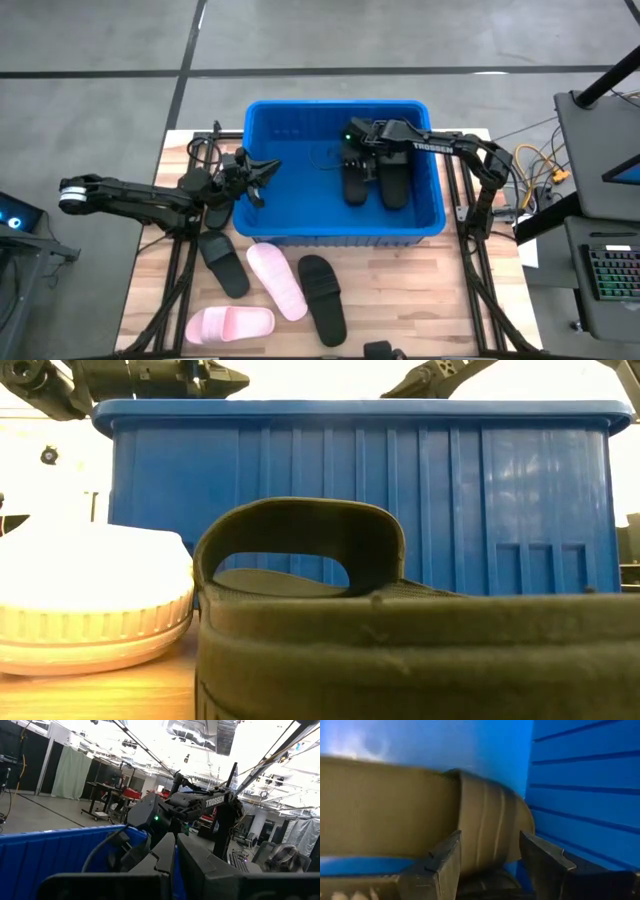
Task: Pick and place slides into bin
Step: Put the black slide into the blue bin
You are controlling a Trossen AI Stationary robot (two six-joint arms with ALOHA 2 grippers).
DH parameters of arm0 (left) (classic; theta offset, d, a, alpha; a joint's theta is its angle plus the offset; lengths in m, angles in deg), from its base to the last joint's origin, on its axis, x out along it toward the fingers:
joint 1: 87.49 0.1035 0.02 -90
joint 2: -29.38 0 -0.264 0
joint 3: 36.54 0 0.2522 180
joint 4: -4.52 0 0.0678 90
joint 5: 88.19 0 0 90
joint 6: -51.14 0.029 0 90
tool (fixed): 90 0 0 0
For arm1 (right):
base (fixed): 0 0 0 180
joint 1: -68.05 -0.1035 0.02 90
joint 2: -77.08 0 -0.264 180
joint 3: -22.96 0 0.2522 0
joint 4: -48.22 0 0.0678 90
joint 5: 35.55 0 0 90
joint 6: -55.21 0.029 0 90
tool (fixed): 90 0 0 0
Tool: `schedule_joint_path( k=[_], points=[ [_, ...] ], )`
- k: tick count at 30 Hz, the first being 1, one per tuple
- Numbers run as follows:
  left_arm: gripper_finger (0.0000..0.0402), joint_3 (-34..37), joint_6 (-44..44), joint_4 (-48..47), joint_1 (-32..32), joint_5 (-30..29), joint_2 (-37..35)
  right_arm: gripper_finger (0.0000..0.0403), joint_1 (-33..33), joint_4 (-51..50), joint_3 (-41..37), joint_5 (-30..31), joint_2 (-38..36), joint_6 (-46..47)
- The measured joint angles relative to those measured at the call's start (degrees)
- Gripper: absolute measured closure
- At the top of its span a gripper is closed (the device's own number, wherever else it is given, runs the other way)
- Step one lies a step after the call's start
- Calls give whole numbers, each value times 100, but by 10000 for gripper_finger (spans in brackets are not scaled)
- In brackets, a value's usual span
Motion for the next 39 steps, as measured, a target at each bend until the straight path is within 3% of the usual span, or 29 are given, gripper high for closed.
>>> schedule_joint_path(
  k=[18,26,35,39],
  points=[
    [395,-7,-2,24,0,26,0,216,-130,-525,1813,-72,-11,864],
    [395,-7,-2,24,0,63,2,216,-416,-1404,3065,-1197,-151,1948],
    [395,-7,-4,26,0,68,0,216,-1187,-1417,3190,-1191,-966,2786],
    [395,-7,-7,26,0,72,0,216,-1688,-1421,2971,-665,-1379,3153]
  ],
)
